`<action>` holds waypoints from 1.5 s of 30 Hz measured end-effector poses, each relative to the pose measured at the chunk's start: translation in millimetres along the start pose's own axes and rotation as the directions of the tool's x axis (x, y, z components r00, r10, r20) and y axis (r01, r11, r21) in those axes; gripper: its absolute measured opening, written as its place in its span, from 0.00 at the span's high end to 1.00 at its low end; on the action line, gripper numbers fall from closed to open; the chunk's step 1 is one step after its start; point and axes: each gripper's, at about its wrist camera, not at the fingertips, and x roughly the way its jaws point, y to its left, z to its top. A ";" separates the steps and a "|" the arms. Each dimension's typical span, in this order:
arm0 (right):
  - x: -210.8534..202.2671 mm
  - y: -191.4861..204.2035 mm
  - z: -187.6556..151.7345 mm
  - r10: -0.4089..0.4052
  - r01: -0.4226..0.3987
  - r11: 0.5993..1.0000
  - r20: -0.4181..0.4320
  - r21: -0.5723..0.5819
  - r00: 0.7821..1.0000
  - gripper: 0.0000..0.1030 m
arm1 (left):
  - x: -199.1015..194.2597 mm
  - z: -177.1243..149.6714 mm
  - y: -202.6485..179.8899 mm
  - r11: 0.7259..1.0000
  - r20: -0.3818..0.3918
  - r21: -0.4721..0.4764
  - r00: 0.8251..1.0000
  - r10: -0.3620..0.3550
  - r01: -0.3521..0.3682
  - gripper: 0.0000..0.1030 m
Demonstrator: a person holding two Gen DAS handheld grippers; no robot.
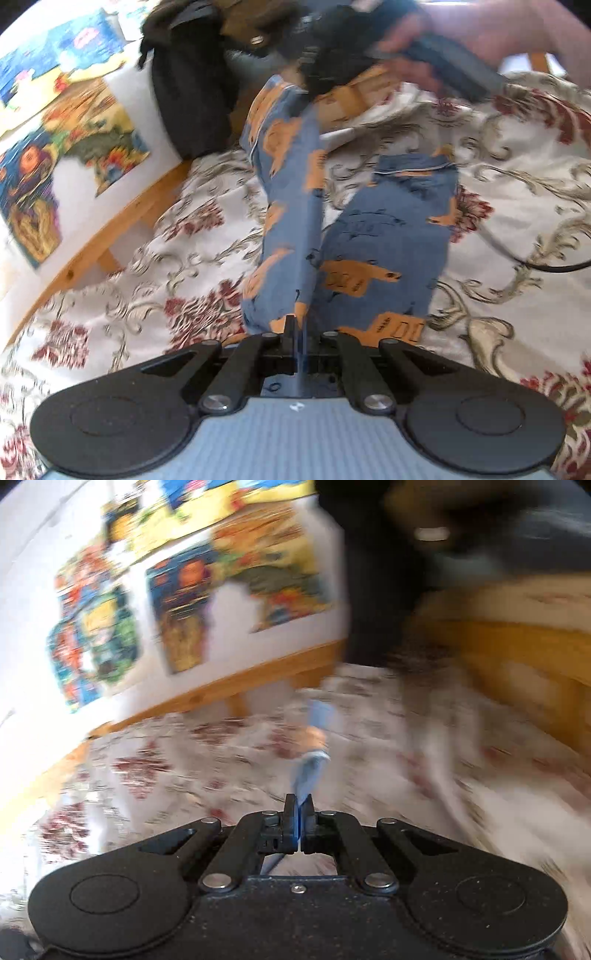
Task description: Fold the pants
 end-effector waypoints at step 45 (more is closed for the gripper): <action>-53.3 -67.9 -114.9 -0.355 0.352 0.495 -0.185 0.795 0.916 0.93 | 10.6 -10.1 -13.4 0.995 -0.069 0.030 0.993 -0.092 0.094 0.98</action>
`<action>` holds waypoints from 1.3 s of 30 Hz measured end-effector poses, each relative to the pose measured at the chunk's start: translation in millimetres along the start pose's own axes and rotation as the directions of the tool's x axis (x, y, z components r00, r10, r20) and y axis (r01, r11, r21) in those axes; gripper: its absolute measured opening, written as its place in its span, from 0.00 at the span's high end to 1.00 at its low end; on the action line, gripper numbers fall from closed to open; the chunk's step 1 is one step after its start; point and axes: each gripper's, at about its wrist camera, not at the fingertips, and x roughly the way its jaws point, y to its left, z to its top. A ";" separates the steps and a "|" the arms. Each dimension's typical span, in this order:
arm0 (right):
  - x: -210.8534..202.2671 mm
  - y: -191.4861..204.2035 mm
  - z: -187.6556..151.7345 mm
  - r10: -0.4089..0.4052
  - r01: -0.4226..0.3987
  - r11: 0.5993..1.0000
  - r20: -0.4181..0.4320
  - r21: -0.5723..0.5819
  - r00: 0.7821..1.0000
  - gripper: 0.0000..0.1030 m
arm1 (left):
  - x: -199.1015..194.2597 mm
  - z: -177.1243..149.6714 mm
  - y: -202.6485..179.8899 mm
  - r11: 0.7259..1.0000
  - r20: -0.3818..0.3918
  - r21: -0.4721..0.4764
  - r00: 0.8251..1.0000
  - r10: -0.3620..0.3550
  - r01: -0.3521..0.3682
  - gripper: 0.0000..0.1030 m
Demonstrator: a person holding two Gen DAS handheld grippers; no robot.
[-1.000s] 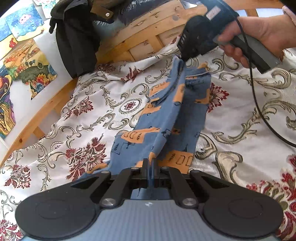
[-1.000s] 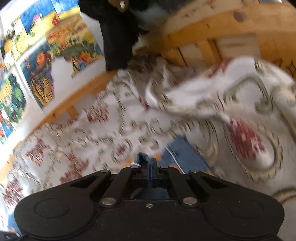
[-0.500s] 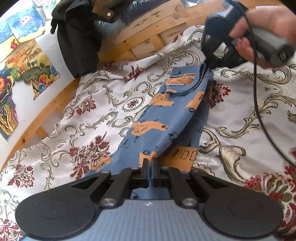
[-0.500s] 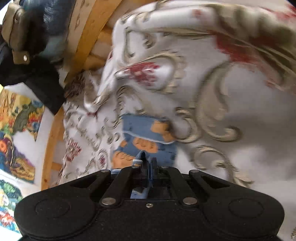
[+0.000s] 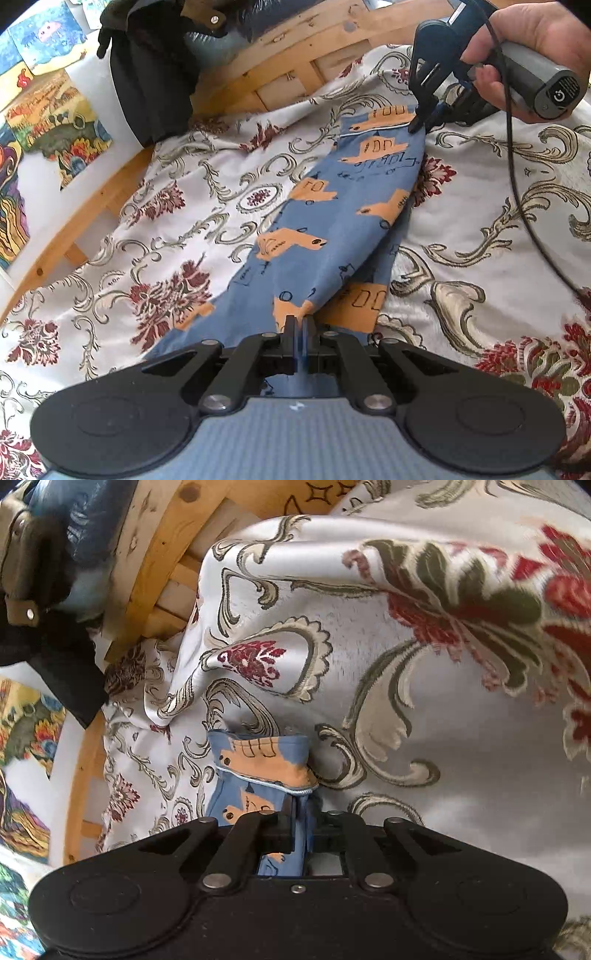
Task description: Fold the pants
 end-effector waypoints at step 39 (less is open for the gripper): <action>20.3 74.2 -173.8 -0.039 -0.246 0.041 -0.248 -0.968 0.968 0.09 | -86.1 -152.7 141.8 0.691 -0.481 -0.585 0.868 0.126 -0.425 0.26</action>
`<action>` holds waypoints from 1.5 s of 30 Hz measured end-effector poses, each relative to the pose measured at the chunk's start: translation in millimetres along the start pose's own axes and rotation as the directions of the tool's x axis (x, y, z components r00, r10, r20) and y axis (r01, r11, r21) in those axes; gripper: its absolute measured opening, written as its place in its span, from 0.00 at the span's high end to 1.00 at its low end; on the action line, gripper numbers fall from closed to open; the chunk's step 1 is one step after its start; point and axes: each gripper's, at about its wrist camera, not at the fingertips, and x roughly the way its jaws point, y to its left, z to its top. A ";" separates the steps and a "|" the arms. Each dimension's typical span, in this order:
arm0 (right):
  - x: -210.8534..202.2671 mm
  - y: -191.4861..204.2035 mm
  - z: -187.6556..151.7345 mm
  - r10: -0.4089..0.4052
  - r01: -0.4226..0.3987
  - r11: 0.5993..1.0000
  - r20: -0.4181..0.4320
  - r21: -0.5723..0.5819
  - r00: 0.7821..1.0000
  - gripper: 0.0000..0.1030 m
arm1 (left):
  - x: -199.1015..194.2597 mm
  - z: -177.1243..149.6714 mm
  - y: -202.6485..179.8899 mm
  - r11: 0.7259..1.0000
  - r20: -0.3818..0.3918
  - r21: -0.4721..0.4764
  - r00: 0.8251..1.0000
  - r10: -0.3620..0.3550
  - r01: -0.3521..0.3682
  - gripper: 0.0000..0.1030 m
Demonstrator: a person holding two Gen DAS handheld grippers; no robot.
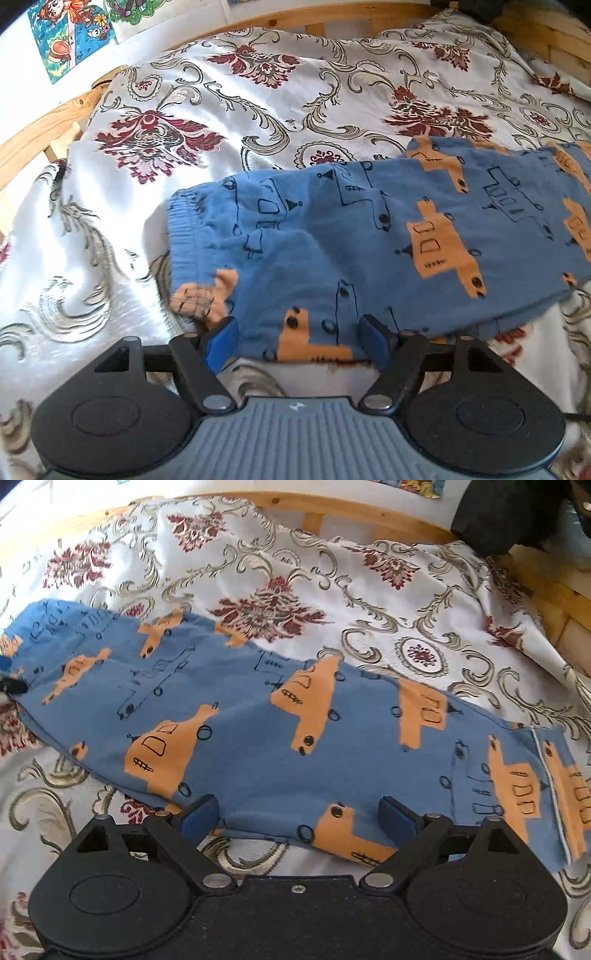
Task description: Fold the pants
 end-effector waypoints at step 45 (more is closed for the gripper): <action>139.8 81.9 203.0 0.597 -0.616 0.714 -0.171 -0.332 0.784 0.71 | 118.8 68.3 3.7 0.597 0.066 -0.728 0.902 -0.427 0.336 0.98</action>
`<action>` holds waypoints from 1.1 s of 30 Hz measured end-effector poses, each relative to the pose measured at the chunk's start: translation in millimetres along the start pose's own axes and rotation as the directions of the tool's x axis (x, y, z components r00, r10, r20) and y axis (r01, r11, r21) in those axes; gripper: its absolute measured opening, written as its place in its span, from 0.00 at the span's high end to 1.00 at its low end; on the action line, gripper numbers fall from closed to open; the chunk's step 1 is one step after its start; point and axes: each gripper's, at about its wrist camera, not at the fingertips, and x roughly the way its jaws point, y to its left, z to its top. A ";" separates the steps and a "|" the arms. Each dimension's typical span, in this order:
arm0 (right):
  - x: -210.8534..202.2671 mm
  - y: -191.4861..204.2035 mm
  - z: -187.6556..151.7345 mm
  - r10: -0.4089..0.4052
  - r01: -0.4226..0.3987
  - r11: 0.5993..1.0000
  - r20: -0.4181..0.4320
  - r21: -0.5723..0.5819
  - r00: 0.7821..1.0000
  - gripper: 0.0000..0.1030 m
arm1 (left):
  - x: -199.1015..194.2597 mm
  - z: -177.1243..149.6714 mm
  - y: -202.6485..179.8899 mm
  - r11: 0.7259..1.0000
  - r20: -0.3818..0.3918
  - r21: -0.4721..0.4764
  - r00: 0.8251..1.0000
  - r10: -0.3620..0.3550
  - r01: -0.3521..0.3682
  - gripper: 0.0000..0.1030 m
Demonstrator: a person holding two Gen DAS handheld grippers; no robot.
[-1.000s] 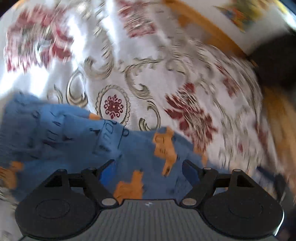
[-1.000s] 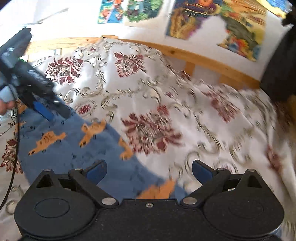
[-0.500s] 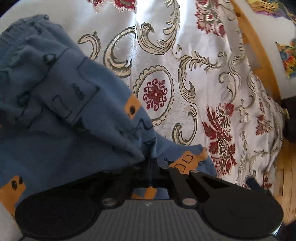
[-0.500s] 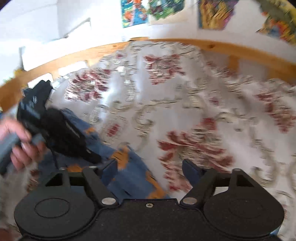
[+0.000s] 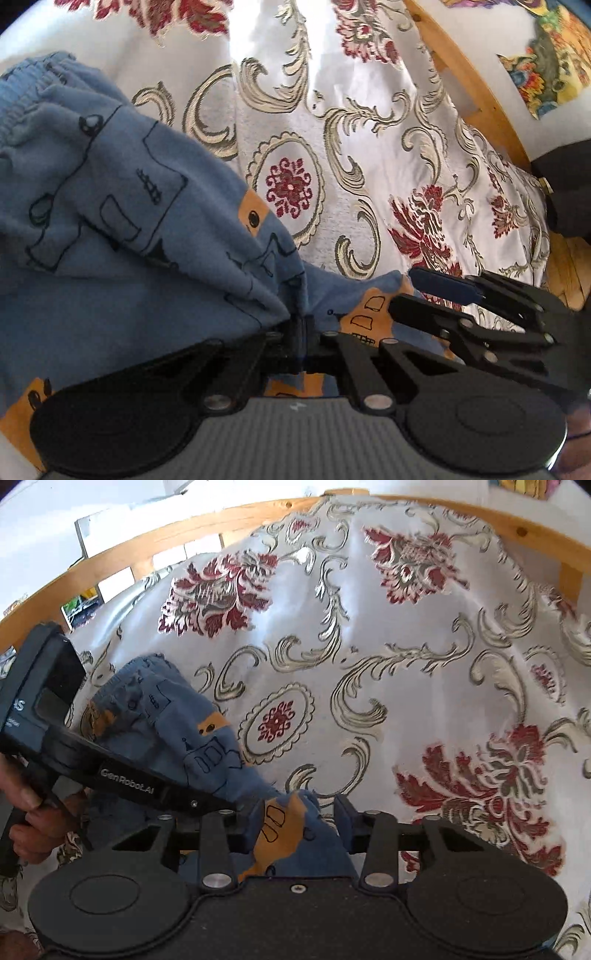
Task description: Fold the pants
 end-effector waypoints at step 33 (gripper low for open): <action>-133.1 31.0 -189.9 -0.563 0.528 0.722 -0.064 0.447 0.824 0.09 | -84.3 -83.5 -9.2 0.728 0.158 0.616 0.952 0.261 -0.301 0.32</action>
